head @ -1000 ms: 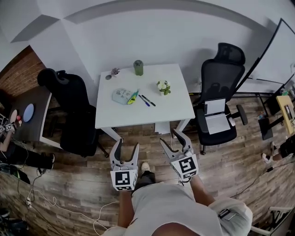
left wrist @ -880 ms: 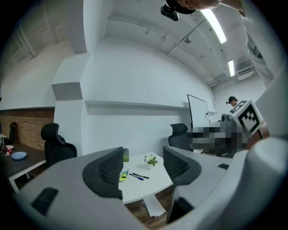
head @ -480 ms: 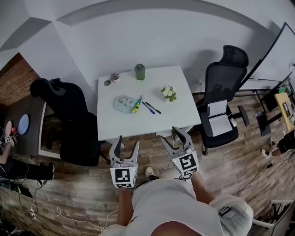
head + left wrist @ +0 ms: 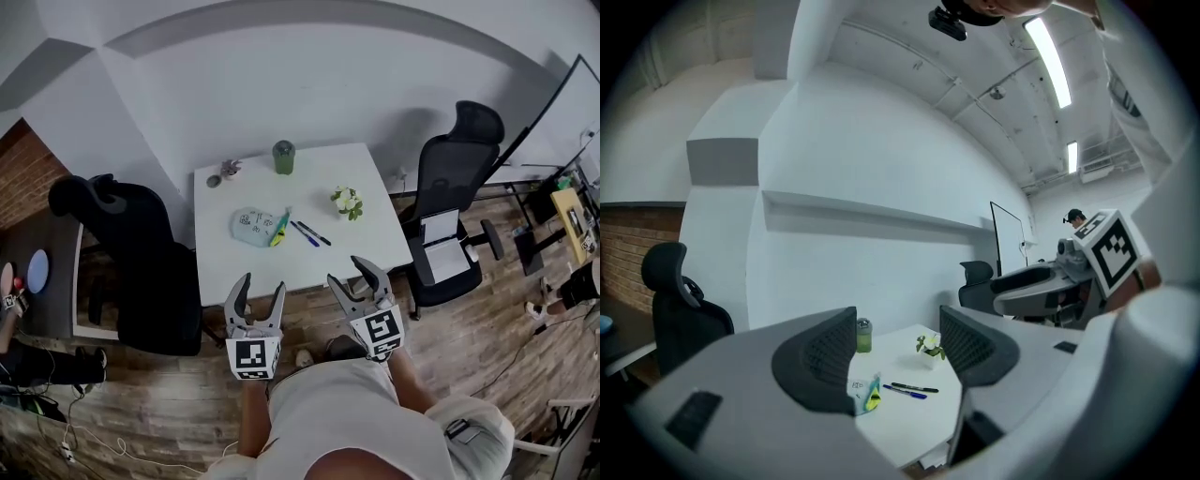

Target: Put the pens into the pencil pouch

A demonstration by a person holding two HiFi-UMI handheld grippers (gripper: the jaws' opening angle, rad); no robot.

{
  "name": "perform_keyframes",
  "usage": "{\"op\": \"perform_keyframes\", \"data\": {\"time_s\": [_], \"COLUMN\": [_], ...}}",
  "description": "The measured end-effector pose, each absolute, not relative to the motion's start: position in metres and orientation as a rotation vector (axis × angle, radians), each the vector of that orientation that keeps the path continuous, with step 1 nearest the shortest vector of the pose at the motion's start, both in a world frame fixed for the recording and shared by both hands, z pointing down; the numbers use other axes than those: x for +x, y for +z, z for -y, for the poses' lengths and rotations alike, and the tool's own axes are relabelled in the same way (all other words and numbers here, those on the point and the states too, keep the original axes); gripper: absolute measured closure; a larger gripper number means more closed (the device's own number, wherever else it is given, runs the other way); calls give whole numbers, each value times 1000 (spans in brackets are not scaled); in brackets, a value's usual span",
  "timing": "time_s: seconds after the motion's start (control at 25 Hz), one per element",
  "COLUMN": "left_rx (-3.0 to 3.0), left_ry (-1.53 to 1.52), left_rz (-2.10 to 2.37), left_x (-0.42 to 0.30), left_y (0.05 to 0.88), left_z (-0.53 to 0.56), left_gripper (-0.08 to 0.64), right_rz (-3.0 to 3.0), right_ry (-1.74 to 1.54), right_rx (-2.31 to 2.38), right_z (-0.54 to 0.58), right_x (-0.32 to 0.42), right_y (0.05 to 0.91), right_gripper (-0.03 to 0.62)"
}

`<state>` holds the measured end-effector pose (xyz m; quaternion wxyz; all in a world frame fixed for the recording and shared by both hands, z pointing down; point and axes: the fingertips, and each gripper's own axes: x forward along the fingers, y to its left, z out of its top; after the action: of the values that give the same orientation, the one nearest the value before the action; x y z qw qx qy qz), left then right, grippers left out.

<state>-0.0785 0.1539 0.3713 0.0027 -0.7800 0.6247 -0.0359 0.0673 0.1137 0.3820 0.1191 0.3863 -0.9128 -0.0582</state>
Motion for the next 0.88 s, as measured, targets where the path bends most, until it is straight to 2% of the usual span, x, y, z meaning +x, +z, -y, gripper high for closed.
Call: {"op": "perform_keyframes", "data": {"time_s": [0.88], "left_rx": [-2468], "left_ry": [-298], "left_rz": [-2048], "left_x": [-102], "left_y": [425], "left_z": [-15], "left_gripper": [291], "right_rz": [2612], "right_ry": [-23], "right_rx": [931], "right_z": [31], "right_x": [37], "right_y": [452], "right_gripper": [354]}}
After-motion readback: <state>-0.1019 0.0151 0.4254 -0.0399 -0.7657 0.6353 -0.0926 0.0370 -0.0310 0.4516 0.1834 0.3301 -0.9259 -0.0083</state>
